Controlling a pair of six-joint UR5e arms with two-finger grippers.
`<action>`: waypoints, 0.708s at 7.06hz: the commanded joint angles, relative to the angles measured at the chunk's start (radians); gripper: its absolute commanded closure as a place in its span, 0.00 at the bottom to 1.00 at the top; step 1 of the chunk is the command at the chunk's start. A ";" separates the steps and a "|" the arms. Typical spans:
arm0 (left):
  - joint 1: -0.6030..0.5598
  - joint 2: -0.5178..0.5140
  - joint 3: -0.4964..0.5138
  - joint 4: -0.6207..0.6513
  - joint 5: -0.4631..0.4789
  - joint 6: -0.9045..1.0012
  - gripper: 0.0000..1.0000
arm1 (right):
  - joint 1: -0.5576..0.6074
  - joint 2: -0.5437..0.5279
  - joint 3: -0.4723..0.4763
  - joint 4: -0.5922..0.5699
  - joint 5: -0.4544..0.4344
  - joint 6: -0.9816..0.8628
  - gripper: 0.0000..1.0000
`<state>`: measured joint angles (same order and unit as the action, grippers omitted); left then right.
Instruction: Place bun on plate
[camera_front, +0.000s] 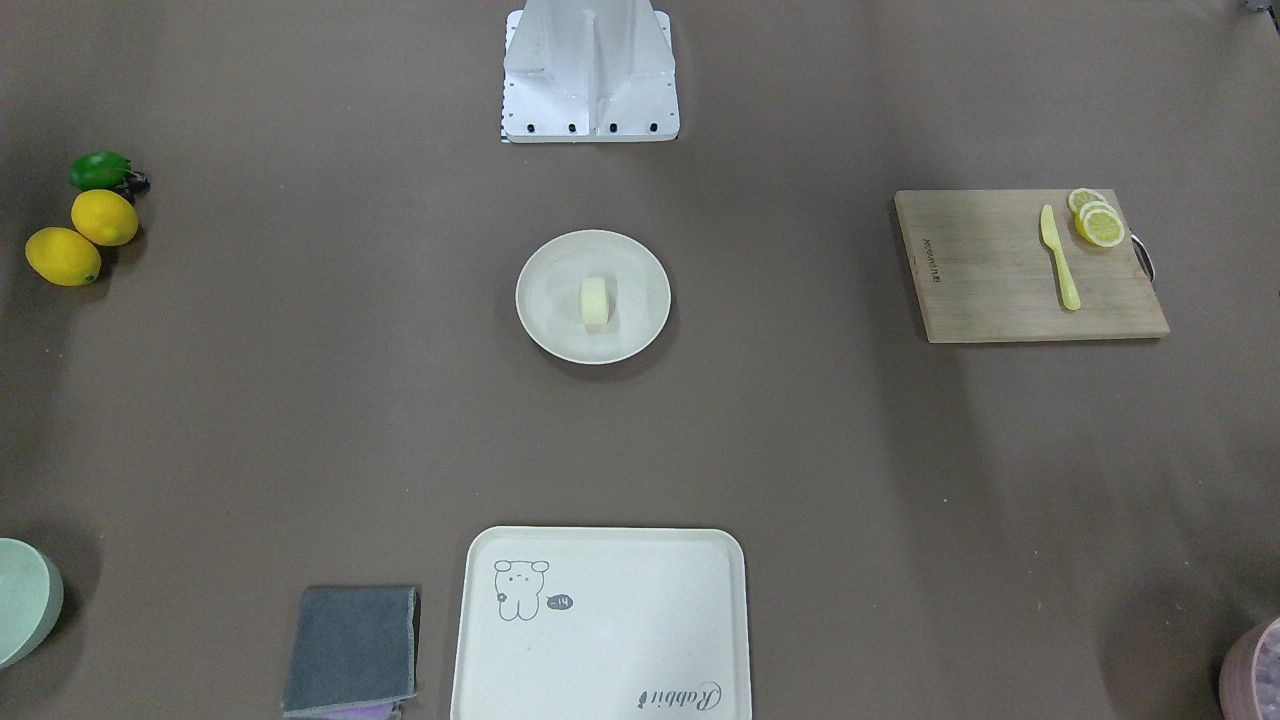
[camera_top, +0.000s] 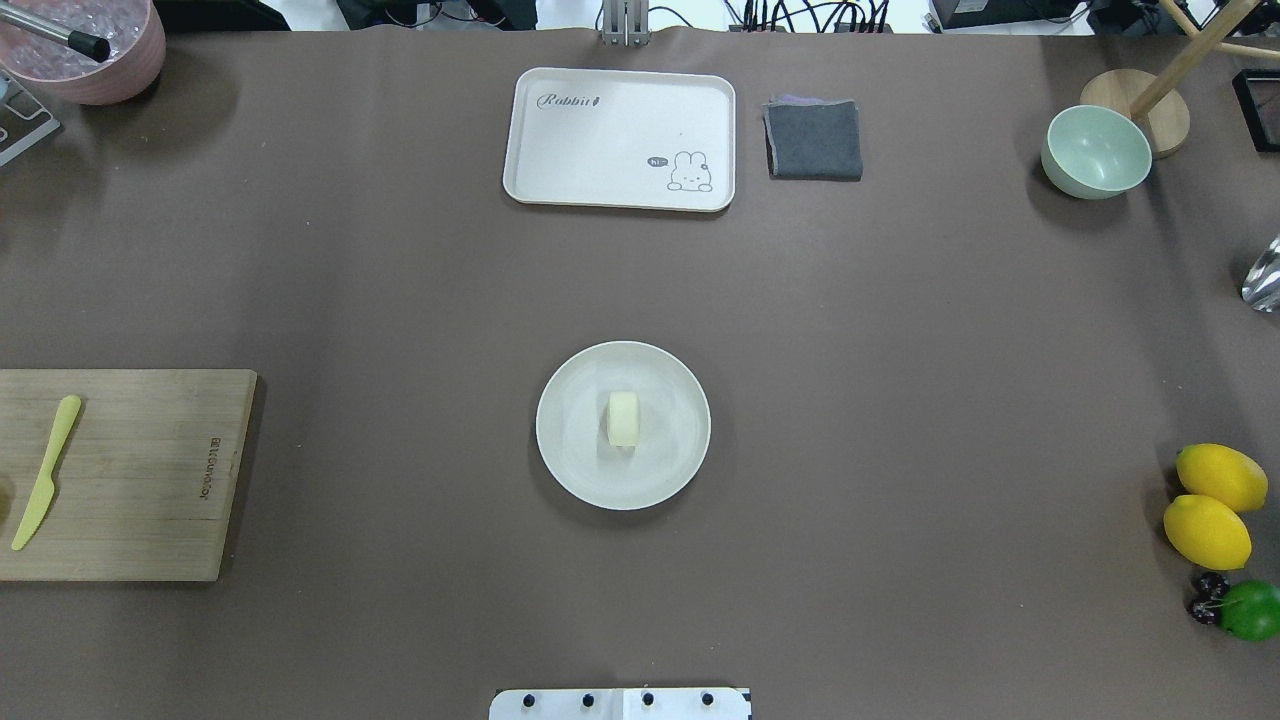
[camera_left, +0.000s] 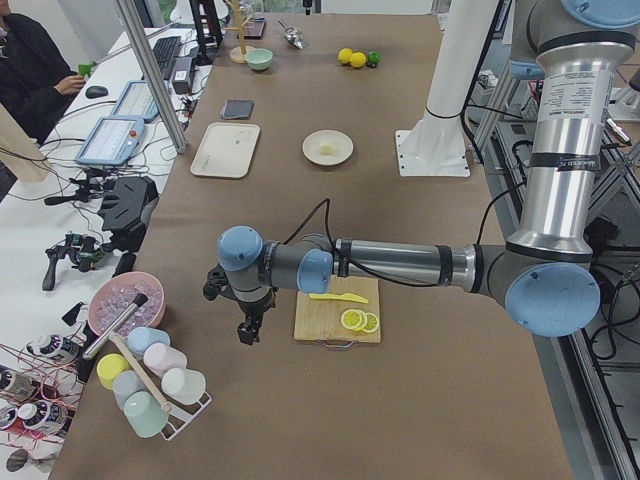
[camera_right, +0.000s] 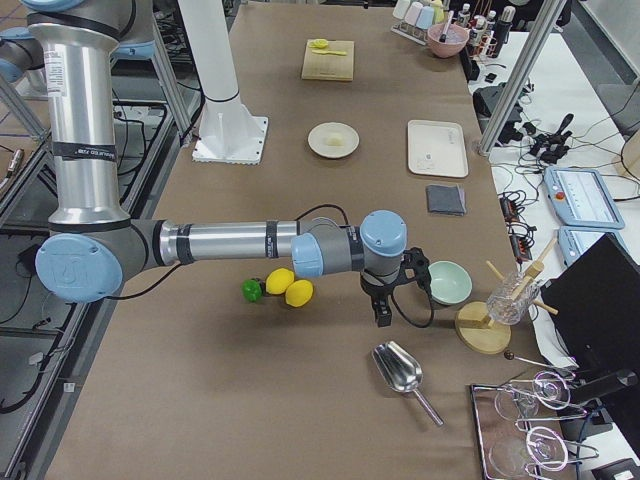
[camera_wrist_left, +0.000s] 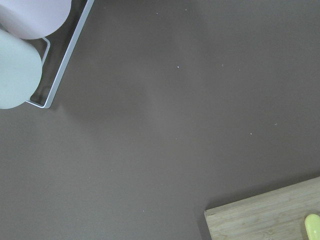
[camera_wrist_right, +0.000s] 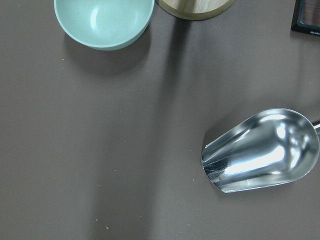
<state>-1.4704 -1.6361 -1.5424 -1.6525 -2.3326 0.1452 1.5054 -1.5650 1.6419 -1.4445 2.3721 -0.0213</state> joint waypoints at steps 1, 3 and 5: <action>0.001 -0.004 -0.007 -0.007 -0.005 0.002 0.02 | -0.008 0.002 0.013 -0.001 -0.008 0.000 0.00; 0.002 -0.004 -0.010 -0.007 -0.005 0.007 0.02 | -0.004 0.008 0.046 -0.042 -0.013 -0.002 0.00; 0.002 -0.004 -0.022 -0.007 -0.005 0.007 0.02 | 0.006 -0.001 0.056 -0.042 -0.014 -0.002 0.00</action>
